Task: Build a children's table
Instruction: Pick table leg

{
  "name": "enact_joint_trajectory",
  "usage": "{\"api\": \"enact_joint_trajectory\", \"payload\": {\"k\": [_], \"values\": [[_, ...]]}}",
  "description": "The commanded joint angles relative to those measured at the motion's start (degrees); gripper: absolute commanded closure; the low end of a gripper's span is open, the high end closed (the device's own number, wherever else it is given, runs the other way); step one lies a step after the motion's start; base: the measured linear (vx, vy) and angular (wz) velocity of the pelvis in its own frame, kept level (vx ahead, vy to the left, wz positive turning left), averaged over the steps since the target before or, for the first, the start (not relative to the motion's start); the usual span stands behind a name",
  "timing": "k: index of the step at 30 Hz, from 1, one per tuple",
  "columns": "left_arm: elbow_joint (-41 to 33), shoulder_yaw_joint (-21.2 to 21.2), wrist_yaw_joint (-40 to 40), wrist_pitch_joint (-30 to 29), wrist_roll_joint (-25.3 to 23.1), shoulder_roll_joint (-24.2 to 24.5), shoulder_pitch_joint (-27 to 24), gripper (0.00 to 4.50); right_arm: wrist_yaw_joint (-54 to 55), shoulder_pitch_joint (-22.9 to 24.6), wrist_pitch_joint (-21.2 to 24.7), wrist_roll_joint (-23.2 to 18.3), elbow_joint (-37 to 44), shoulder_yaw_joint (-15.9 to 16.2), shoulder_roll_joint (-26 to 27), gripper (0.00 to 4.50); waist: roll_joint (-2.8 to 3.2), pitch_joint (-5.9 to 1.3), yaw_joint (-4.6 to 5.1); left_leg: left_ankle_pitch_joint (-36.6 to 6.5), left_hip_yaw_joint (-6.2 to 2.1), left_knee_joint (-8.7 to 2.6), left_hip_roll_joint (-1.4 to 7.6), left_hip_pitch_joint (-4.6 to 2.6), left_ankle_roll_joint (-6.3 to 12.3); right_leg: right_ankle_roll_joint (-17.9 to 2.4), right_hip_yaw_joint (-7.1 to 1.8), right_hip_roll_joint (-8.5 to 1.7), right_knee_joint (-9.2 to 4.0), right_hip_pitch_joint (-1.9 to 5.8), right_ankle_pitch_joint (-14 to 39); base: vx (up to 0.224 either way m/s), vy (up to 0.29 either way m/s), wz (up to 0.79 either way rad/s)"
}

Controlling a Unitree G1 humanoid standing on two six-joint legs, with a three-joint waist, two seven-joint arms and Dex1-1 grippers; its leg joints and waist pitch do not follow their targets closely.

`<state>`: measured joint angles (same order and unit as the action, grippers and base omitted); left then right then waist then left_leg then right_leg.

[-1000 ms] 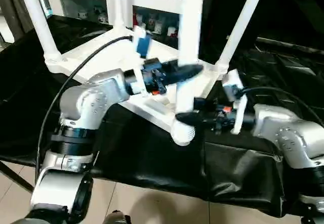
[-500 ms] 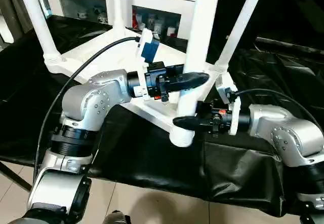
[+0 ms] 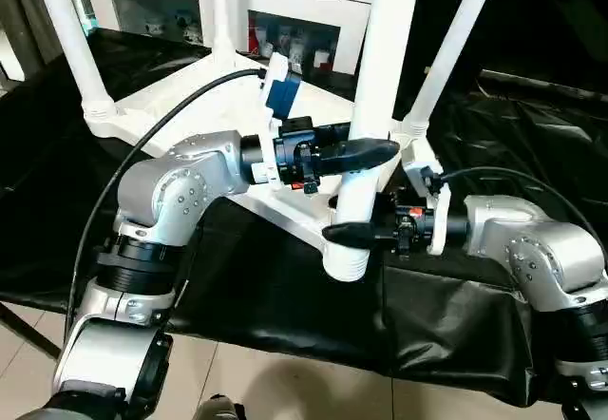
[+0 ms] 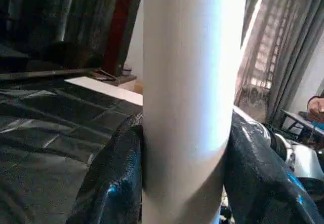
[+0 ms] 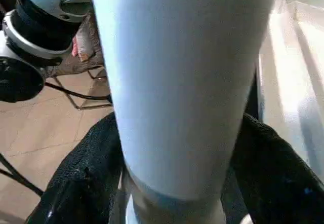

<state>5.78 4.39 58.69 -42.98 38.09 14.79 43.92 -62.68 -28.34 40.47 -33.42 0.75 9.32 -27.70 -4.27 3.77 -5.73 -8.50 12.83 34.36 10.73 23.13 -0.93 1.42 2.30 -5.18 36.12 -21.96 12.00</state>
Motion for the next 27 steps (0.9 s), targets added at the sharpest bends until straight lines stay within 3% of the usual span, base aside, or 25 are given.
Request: {"api": "enact_joint_trajectory", "payload": {"k": [1,11,20,21,25,26,27], "values": [[-0.9,0.4,0.6,-0.3,0.3,-0.3,1.9,2.65,-0.7,-0.5,-0.1,-0.2,-0.2,-0.3,-0.6,1.72,0.15,-4.32,-0.03,-11.6,-1.77,-3.83,2.75,-2.54,-3.72,-12.3,-1.98,-3.17,-4.0,1.41,7.8,0.0,0.0,0.0],[-0.2,0.5,0.9,-0.1,0.0,0.0,2.2,2.65,-1.1,-0.3,-0.1,-0.2,-0.3,-0.4,-0.4,2.52,0.34,-4.39,-0.06,-11.6,-1.77,-3.82,2.71,-2.63,-3.85,-12.8,-1.93,-3.11,-3.86,1.43,6.7,0.0,0.0,0.0],[1.0,-1.2,-1.4,-1.4,0.5,-0.6,2.8,2.65,-0.7,0.2,-0.1,-0.2,-0.1,-0.7,-0.1,2.59,0.27,-4.42,-0.09,-11.3,-1.77,-3.76,2.7,-2.57,-3.72,-12.9,-1.94,-3.13,-3.83,1.53,6.4,0.0,0.0,0.0],[1.4,-1.8,-2.4,-2.7,1.1,-0.9,3.1,2.09,-0.6,0.3,-0.2,-0.1,-0.1,-0.7,0.0,2.59,0.31,-4.41,-0.12,-11.4,-1.74,-3.71,2.66,-2.61,-3.73,-13.1,-1.93,-3.11,-3.81,1.46,6.2,0.0,0.0,0.0],[2.4,-4.9,-4.8,-5.6,4.3,-2.2,4.1,1.86,0.5,0.4,-1.0,0.1,-0.2,-1.3,0.8,2.61,0.21,-4.42,-0.12,-11.7,-1.74,-3.66,2.62,-2.56,-3.86,-13.6,-1.9,-3.13,-3.74,1.49,6.4,0.0,0.0,0.0],[2.3,-6.1,-6.3,-3.6,4.3,-3.1,3.8,1.74,1.4,0.4,-1.6,0.2,-0.4,-1.8,1.5,2.61,0.43,-4.42,-0.14,-11.7,-1.8,-3.69,2.64,-2.54,-3.81,-13.7,-1.91,-3.21,-3.82,1.54,6.3,0.0,0.0,0.0],[2.3,-7.2,-7.9,-2.0,4.2,-4.0,3.5,1.62,2.1,0.4,-2.3,0.4,-0.6,-2.2,2.0,2.61,0.27,-4.42,-0.06,-11.7,-1.81,-3.67,2.67,-2.48,-3.77,-13.6,-1.92,-3.22,-3.91,1.55,6.2,0.0,0.0,0.0]]}}
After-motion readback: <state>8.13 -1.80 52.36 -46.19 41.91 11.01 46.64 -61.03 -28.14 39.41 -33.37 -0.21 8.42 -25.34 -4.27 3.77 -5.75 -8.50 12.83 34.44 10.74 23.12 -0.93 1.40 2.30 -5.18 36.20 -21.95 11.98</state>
